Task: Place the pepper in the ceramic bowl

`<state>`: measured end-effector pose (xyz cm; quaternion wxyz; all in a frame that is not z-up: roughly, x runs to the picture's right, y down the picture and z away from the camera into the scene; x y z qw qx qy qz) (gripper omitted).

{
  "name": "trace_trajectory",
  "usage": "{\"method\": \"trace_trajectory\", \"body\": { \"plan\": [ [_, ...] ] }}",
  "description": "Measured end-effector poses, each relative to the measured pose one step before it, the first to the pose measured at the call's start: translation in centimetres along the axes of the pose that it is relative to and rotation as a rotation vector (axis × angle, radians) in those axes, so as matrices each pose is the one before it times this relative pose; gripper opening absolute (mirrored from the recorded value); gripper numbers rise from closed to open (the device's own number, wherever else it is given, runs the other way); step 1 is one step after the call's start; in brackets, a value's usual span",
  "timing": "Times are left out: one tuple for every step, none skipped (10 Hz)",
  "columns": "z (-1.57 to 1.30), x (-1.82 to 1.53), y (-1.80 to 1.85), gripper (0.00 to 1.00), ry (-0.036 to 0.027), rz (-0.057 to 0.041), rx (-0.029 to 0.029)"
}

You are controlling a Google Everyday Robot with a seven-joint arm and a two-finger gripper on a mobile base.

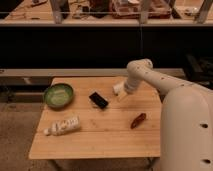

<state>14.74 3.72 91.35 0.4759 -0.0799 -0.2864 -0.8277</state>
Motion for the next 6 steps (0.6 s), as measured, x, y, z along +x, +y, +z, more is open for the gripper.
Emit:
{"method": "trace_trajectory", "body": {
  "plan": [
    [0.032, 0.268, -0.310, 0.80, 0.00158, -0.00461, 0.00268],
    [0.015, 0.052, -0.066, 0.80, 0.00011, -0.00091, 0.00063],
    [-0.001, -0.045, 0.056, 0.80, -0.00026, 0.00082, -0.00051],
    [-0.027, -0.044, 0.062, 0.80, 0.00015, 0.00109, -0.00045],
    [0.013, -0.008, -0.004, 0.80, -0.00021, 0.00009, 0.00017],
    [0.001, 0.007, 0.000, 0.80, -0.00018, -0.00013, -0.00024]
  ]
}}
